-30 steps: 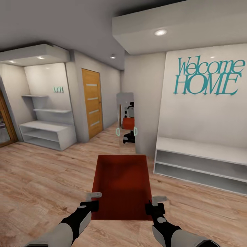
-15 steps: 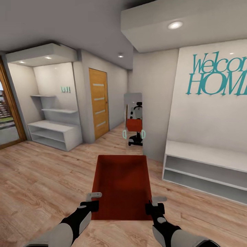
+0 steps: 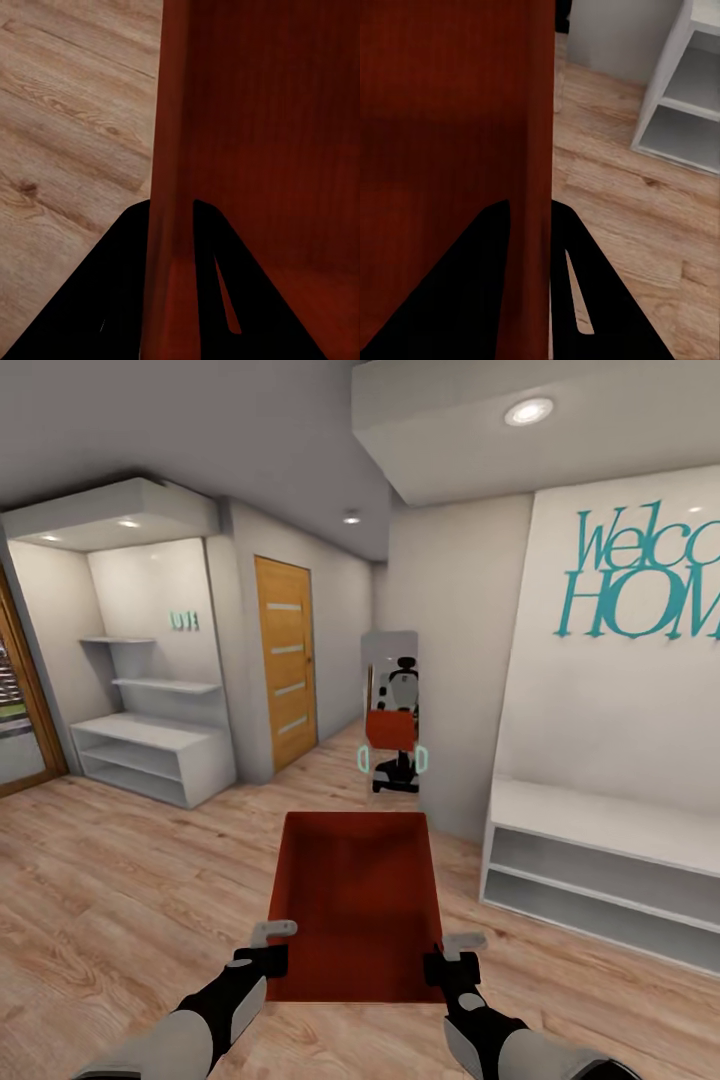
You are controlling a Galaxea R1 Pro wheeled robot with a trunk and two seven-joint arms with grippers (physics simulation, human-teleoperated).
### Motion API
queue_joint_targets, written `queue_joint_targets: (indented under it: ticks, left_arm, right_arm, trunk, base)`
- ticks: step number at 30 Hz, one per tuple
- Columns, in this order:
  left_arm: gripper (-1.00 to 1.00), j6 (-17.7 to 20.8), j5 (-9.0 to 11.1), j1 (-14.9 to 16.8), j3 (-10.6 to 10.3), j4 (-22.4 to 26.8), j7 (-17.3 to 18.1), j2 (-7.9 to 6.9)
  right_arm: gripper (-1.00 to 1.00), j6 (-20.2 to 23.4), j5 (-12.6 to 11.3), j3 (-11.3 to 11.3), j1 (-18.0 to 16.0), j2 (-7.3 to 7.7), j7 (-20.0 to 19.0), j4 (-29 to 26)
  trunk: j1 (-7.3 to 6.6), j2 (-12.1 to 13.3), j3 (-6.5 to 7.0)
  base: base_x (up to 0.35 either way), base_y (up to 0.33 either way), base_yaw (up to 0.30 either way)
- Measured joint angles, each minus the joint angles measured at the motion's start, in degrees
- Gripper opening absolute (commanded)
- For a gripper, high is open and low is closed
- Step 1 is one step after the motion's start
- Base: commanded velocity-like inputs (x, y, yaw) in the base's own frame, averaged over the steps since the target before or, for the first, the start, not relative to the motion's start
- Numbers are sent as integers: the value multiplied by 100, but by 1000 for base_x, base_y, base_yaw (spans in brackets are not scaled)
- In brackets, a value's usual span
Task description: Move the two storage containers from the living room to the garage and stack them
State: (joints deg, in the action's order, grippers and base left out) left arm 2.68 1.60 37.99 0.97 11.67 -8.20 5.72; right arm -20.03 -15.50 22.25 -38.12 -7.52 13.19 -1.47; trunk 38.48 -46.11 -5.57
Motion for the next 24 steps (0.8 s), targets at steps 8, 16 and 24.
queue_joint_targets:
  ticks: [8, 16, 24]
  left_arm:
    - [-100, 0, 0, -1, -1, 1, 1, -2]
    - [-100, 0, 1, -1, -3, 6, -1, -1]
    - [-100, 0, 2, -1, -4, 3, -1, -1]
  right_arm:
    - [-100, 0, 5, -5, 0, -1, -2, 1]
    - [-100, -3, 2, -3, -1, -1, -1, 1]
    - [-100, -1, 2, -4, 0, -1, -1, 1]
  trunk:
    - [0, 0, 0]
    - [0, 0, 0]
    - [0, 0, 0]
  base:
    - [322, 0, 91]
    - [322, 0, 265]
    - [322, 0, 269]
